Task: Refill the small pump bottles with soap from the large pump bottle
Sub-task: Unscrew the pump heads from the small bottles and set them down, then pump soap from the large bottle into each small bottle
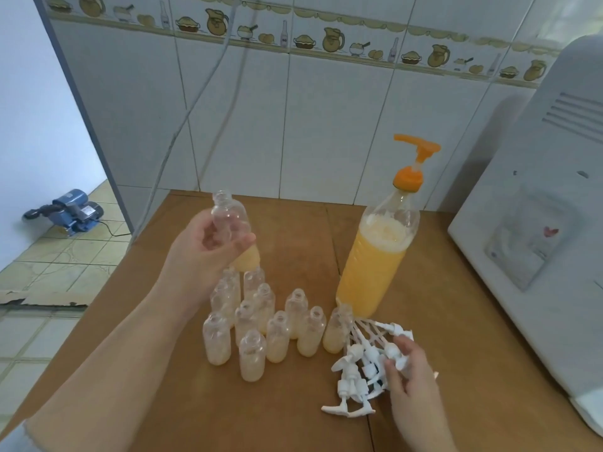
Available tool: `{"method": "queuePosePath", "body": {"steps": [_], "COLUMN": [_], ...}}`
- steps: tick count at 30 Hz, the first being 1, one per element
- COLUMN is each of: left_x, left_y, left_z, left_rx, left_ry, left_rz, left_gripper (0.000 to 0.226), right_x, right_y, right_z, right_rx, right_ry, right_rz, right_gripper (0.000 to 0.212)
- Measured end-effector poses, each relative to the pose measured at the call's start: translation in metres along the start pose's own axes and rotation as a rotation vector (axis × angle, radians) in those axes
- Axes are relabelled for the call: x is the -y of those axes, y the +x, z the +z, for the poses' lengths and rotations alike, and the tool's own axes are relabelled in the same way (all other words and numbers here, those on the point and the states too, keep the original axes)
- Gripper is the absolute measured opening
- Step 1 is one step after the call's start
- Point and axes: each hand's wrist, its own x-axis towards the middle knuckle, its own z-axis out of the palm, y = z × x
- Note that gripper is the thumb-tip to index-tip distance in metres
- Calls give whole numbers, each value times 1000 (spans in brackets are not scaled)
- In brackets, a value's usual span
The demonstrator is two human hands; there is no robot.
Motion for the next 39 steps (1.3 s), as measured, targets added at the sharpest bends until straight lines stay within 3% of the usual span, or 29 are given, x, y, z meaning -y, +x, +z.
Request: {"method": "queuePosePath", "body": {"steps": [4,8,14,19,26,28,31,33,36,39], "left_x": [11,38,88,127,156,162,163,159,153,151], "left_y": [-8,-19,-38,-46,-44,-51,-79,-100,-120,-130], "left_z": [-28,-51,-63,-58,-57,-58,-53,-39,-1,37], "left_rx": [-116,-192,-65,19,92,29,-391,-549,-436,-345], "left_ry": [31,113,332,277,293,272,275,149,109,223], "left_rz": [-40,-142,-258,-270,-295,-293,-240,-192,-168,-136], "left_gripper": [26,22,30,33,58,70,49,40,32,55], "right_x": [-12,-7,-1,8,33,43,65,82,117,161], "right_y": [1,1,-5,-12,-27,-26,-10,14,55,95], "right_z": [9,9,7,1,-8,-17,-41,-66,-103,-129], "right_rx": [-62,-11,-63,-174,-294,-319,-406,-484,-550,-540], "right_ry": [-314,-258,-199,-136,-27,-14,-4,32,140,200], "right_rz": [8,37,53,41,41,16,-30,-110,-298,-501], "right_gripper": [46,45,53,50,48,49,50,42,29,24]}}
